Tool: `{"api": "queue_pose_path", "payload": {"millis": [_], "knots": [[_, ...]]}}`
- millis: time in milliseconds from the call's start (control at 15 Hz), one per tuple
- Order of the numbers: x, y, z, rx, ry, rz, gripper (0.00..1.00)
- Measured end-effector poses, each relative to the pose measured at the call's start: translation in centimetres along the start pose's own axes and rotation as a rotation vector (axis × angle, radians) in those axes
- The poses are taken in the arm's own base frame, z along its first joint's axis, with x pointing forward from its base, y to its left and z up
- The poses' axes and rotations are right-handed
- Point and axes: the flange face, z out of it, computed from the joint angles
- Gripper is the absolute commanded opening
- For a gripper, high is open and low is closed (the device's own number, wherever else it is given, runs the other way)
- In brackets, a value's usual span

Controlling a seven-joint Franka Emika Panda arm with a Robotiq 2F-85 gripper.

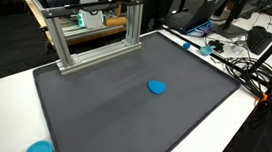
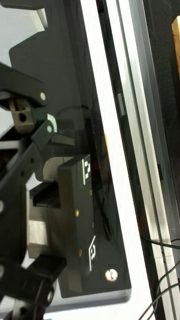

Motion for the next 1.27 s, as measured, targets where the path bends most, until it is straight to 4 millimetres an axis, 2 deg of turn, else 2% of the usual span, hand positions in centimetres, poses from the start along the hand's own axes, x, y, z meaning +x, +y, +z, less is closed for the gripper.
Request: {"api": "queue_pose_path", "payload": {"millis": [267, 800, 1000, 1267], "knots": [[-0.4, 0.0, 0.0, 0.036, 0.038, -0.066, 1.0], [-3.3, 1.7, 0.0, 0.115, 0.171, -0.042, 1.0], [-4.6, 2.3, -1.5, 0.122, 0.239, 0.006, 1.0], [-7.1, 3.0, -5.1, 0.148, 0.348, 0.081, 1.0]]}}
